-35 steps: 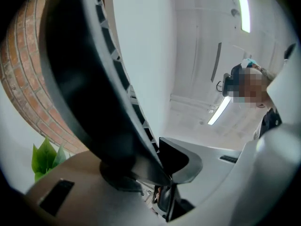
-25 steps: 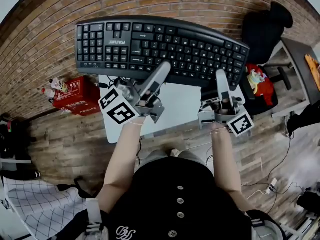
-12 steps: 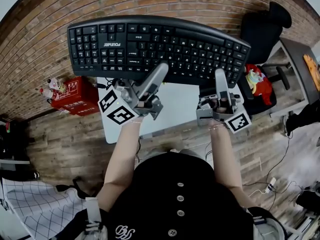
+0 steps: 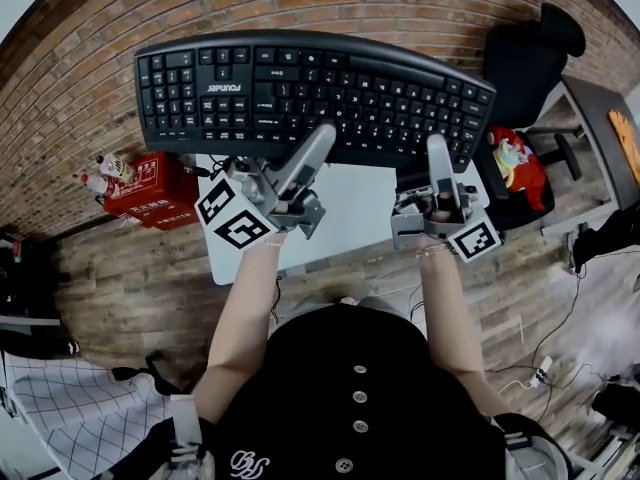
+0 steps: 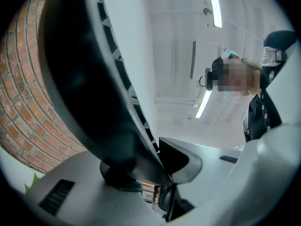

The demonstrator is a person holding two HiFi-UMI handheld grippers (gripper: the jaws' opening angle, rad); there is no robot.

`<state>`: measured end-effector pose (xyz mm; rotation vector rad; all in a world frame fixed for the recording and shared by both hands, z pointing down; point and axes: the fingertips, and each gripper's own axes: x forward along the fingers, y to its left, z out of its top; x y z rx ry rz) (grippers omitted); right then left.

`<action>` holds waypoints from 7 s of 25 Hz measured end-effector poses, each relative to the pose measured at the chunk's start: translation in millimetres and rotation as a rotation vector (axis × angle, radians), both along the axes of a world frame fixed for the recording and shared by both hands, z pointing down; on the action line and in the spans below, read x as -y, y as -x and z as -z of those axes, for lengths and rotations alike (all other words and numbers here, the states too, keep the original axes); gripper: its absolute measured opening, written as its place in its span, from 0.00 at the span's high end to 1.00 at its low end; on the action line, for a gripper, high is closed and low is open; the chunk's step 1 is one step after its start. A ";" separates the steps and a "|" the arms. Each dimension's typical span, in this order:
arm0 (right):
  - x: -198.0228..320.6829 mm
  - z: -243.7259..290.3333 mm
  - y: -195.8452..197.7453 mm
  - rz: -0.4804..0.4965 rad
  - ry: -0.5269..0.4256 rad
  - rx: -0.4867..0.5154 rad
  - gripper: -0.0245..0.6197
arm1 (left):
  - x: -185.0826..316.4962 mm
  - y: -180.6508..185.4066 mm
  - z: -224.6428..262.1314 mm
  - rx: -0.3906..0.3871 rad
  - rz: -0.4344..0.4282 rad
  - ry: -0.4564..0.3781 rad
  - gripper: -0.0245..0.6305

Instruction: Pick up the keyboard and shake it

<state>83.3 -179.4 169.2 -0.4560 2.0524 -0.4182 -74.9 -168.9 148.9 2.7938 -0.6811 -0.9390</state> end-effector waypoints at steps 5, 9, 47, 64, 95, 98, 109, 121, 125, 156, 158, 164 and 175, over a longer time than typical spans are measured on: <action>6.8 0.8 3.0 0.026 0.012 0.029 0.78 | 2.0 2.1 5.1 0.031 0.035 0.010 0.77; 10.1 3.1 6.8 0.062 0.004 0.047 0.78 | 0.3 4.8 11.1 0.054 0.063 -0.004 0.77; 26.6 -20.1 -1.7 0.254 -0.067 0.282 0.78 | -17.2 -19.4 18.8 0.258 0.224 -0.152 0.77; 11.6 -19.5 -12.0 0.132 -0.046 0.262 0.78 | -16.3 -21.0 12.4 0.203 0.146 -0.102 0.76; -55.9 72.8 -4.5 -0.213 -0.129 -0.082 0.79 | -9.9 -3.0 29.5 -0.263 -0.260 -0.045 0.76; -64.4 76.4 -1.5 -0.230 -0.157 -0.106 0.79 | -13.5 -1.4 27.8 -0.296 -0.288 -0.058 0.76; -90.1 84.0 11.7 -0.246 -0.239 -0.167 0.79 | -28.2 5.2 21.4 -0.399 -0.368 -0.095 0.76; -92.8 83.7 18.4 -0.236 -0.266 -0.195 0.79 | -23.5 7.3 5.3 -0.475 -0.398 -0.070 0.76; -90.7 81.2 18.2 -0.235 -0.257 -0.194 0.79 | -22.2 7.5 3.2 -0.475 -0.395 -0.063 0.76; -47.4 -57.5 -18.8 -0.156 0.206 -0.076 0.79 | -18.6 -16.5 -99.8 -0.234 -0.166 0.305 0.77; -50.1 -77.7 -20.9 -0.152 0.254 -0.069 0.79 | -22.8 -18.2 -117.4 -0.220 -0.155 0.352 0.77; -58.0 -129.5 -27.0 -0.137 0.384 -0.051 0.79 | -34.4 -23.7 -167.9 -0.204 -0.126 0.489 0.77; -84.3 -226.2 -46.1 -0.115 0.619 -0.031 0.79 | -65.5 -42.9 -259.6 -0.185 -0.093 0.723 0.77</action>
